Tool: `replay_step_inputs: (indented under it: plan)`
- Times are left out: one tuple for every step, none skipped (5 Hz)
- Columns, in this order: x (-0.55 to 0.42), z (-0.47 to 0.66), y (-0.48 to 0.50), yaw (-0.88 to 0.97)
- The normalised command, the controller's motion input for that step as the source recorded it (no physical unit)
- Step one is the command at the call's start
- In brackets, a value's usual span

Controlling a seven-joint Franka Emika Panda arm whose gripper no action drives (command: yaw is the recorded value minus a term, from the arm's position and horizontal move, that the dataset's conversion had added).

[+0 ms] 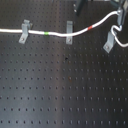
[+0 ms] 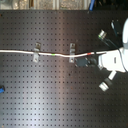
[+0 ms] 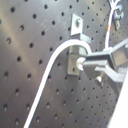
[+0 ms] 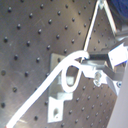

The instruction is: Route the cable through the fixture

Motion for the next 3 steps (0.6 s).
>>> replay_step_inputs:
  plan:
    - [-0.219, -0.06, 0.447, 0.45]
    - [-0.178, -0.05, 0.474, 0.43]
    - [-0.333, 0.02, 0.171, 0.11]
